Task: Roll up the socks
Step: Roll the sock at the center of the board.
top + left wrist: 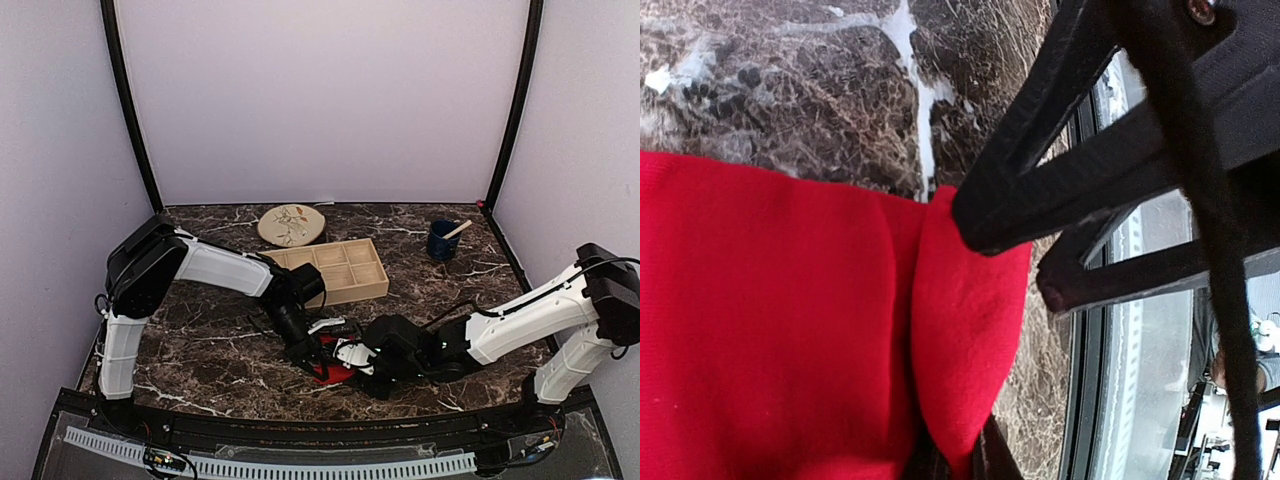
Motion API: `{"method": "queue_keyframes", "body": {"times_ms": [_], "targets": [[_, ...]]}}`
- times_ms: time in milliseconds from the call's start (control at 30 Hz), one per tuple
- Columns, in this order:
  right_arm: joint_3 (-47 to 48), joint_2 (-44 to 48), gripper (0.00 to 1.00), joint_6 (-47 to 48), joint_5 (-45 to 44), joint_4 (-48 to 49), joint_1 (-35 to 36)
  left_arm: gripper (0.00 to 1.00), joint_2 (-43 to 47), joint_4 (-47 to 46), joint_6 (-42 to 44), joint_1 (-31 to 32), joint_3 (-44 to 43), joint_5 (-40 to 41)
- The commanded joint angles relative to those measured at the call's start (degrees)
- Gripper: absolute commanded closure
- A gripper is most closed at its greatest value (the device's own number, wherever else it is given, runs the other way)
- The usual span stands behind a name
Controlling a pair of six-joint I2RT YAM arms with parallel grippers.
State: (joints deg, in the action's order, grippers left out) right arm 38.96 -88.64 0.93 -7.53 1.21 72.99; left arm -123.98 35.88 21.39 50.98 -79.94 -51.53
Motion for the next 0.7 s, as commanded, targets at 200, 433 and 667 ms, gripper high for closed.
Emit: {"method": "queue_keyframes", "body": {"times_ms": [200, 433, 667], "targets": [[3.12, -4.00, 0.59, 3.43, -1.78, 1.77, 0.49, 1.00, -1.11, 2.86, 1.11, -0.36, -0.74, 0.17], [3.69, -5.99, 0.61, 3.98, -2.84, 2.16, 0.45, 1.00, -1.17, 3.06, 1.29, -0.35, -0.68, -0.10], [4.36, -7.03, 0.63, 4.61, -3.89, 2.30, 0.31, 1.00, -1.16, 3.22, 1.38, -0.36, -0.59, -0.25]]}}
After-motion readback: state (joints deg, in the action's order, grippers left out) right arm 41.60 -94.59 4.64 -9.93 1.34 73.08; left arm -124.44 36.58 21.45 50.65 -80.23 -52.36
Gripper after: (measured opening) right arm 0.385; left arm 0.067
